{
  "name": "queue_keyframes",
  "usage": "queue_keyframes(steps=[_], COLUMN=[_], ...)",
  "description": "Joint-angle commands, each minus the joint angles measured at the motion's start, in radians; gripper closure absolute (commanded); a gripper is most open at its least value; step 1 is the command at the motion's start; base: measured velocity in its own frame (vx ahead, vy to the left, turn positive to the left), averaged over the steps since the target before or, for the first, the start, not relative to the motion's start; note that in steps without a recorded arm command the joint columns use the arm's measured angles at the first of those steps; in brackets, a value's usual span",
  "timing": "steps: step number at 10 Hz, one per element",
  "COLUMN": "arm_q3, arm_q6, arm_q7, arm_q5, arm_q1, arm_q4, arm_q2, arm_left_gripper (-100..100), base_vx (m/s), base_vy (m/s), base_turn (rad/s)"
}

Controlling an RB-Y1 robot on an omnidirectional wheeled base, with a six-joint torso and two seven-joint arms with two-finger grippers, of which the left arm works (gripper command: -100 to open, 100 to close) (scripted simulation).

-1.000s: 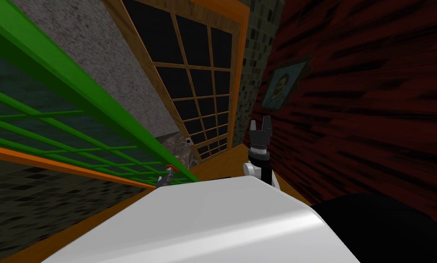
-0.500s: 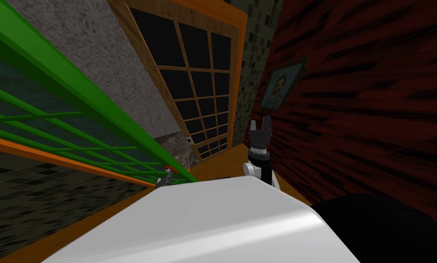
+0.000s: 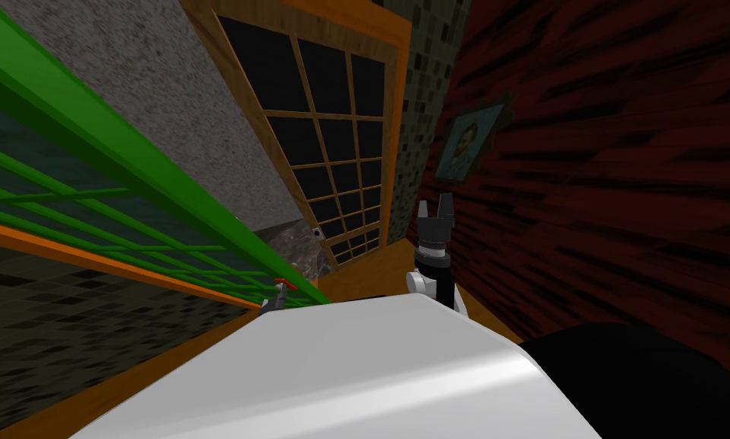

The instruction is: Pull the door open

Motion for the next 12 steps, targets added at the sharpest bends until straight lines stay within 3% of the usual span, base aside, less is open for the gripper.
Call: queue_keyframes(steps=[1,6,7,12], arm_q3=[0.02,0.02,-0.005,-0.001], arm_q6=[0.037,0.037,0.027,0.024], arm_q7=[0.008,0.008,0.046,0.146], arm_q5=[0.011,0.011,-0.002,0.002], arm_q1=[0.025,0.025,0.035,0.029], arm_q4=[-0.016,-0.016,-0.064,-0.058], arm_q2=[0.016,0.016,-0.013,-0.008], arm_left_gripper=[100,100,100,100], base_vx=[0.01,0.006,-0.033,-0.037], base_vy=[0.005,-0.004,-0.019,0.016], base_turn=[-0.005,-0.002,-0.106,-0.08])
